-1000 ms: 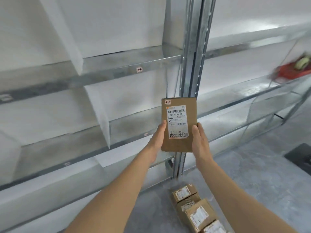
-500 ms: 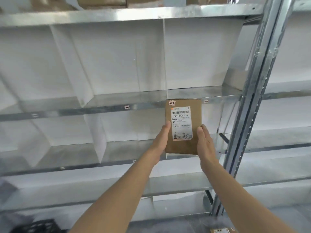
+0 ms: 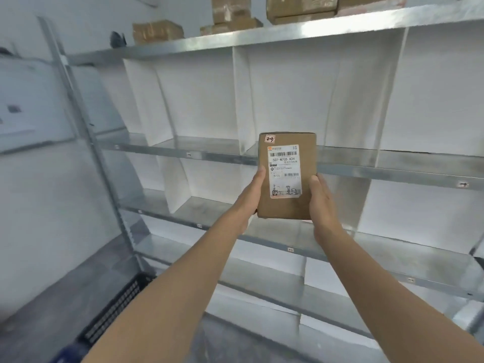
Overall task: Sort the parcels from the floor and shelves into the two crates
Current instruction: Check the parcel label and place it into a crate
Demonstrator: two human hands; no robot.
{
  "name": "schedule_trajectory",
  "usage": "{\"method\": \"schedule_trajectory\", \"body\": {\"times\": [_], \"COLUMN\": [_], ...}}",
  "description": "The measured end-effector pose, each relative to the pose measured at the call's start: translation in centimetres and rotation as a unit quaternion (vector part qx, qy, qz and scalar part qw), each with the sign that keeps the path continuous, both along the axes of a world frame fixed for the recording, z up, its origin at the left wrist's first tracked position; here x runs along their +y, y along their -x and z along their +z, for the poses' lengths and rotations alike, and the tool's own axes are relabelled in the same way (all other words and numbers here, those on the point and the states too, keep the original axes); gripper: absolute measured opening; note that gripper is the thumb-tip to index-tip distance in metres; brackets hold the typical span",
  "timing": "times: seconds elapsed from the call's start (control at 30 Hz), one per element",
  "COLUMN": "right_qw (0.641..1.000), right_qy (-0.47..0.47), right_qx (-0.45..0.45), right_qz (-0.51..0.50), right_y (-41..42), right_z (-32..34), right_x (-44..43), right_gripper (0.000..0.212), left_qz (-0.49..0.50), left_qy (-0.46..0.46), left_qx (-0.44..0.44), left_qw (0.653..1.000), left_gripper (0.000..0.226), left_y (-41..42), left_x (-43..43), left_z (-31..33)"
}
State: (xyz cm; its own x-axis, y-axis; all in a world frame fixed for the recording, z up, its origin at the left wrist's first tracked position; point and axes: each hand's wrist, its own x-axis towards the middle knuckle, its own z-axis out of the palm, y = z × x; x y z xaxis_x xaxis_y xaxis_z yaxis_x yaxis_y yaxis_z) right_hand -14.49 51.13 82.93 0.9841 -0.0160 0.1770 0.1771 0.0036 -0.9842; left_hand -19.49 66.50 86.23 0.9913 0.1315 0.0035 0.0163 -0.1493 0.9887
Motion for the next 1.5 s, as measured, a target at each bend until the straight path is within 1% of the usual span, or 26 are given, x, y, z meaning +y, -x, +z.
{"method": "schedule_trajectory", "body": {"times": [0.03,0.13,0.17,0.3,0.43,0.53,0.6,0.67,0.77,0.87,0.9,0.93,1.03,1.07,1.1,1.17,1.2,1.27,1.3,1.37,1.4,1.5], "right_qw": [1.0,0.996,0.993,0.98,0.962,0.945,0.936,0.924,0.909,0.888,0.883,0.879,0.866,0.86,0.854,0.841,0.835,0.825,0.82,0.806,0.8,0.787], "right_qy": [-0.001,-0.005,-0.004,0.012,0.013,0.037,0.05,0.069,0.091,0.105,0.112,0.121,0.136,0.141,0.143,0.146,0.15,0.167,0.175,0.185,0.187,0.206], "right_qx": [0.002,0.011,0.017,0.035,0.07,0.075,0.076,0.073,0.094,0.089,0.09,0.09,0.106,0.114,0.124,0.121,0.121,0.136,0.141,0.146,0.145,0.156], "right_qz": [0.025,0.094,0.114,0.195,0.265,0.315,0.341,0.369,0.396,0.44,0.446,0.452,0.469,0.477,0.485,0.506,0.516,0.522,0.527,0.543,0.551,0.56], "right_y": [-0.5,-1.5,-1.6,-1.5,-0.2,1.4,2.9,4.4,6.7,9.3,10.1,10.8,12.2,12.7,13.6,15.3,16.1,17.2,17.8,18.9,19.4,20.9], "right_z": [0.0,-0.1,-0.2,-1.5,-3.5,-5.2,-6.3,-7.7,-9.8,-11.5,-12.0,-12.7,-15.0,-15.6,-16.1,-16.8,-17.2,-18.7,-19.1,-20.2,-20.8,-22.9], "right_x": [1.3,5.1,6.3,11.4,16.6,20.6,23.5,26.4,31.4,36.4,38.1,40.0,45.9,47.6,49.2,51.8,53.1,55.9,57.1,59.6,60.8,64.4], "right_gripper": [0.064,0.059,0.061,0.082,0.085,0.082,0.084,0.08,0.079,0.057,0.054,0.058,0.087,0.09,0.087,0.071,0.071,0.082,0.079,0.058,0.054,0.063], "left_qz": [0.021,0.089,0.11,0.191,0.253,0.301,0.334,0.37,0.409,0.45,0.459,0.465,0.476,0.481,0.487,0.499,0.506,0.521,0.528,0.541,0.547,0.566], "left_qy": [-0.001,0.004,0.004,0.016,0.038,0.064,0.078,0.09,0.107,0.119,0.125,0.132,0.151,0.156,0.16,0.168,0.172,0.185,0.193,0.209,0.215,0.235], "left_qx": [0.001,0.008,0.015,0.019,0.035,0.047,0.052,0.055,0.075,0.087,0.089,0.09,0.091,0.094,0.097,0.106,0.109,0.118,0.123,0.136,0.144,0.163], "left_qw": [1.0,0.996,0.994,0.981,0.966,0.95,0.938,0.923,0.903,0.881,0.875,0.871,0.861,0.858,0.853,0.844,0.838,0.825,0.818,0.803,0.796,0.774], "left_gripper": [0.06,0.063,0.063,0.064,0.068,0.075,0.073,0.07,0.074,0.073,0.071,0.069,0.068,0.069,0.068,0.065,0.064,0.061,0.059,0.059,0.059,0.058], "left_y": [0.3,1.7,2.2,4.6,7.7,10.2,12.0,13.7,16.4,19.0,19.9,20.7,23.4,24.2,25.0,26.5,27.2,28.7,29.4,30.6,31.1,32.4], "left_x": [0.9,3.7,4.7,8.4,11.9,14.9,17.1,19.7,23.9,28.4,29.9,31.5,36.3,38.0,39.5,42.1,43.4,45.6,46.6,48.4,49.3,52.5], "left_z": [0.1,0.1,-0.1,-1.3,-3.4,-5.4,-6.7,-8.3,-10.7,-12.9,-13.6,-14.2,-16.0,-16.5,-17.1,-18.2,-18.8,-20.2,-20.9,-22.0,-22.6,-25.0]}}
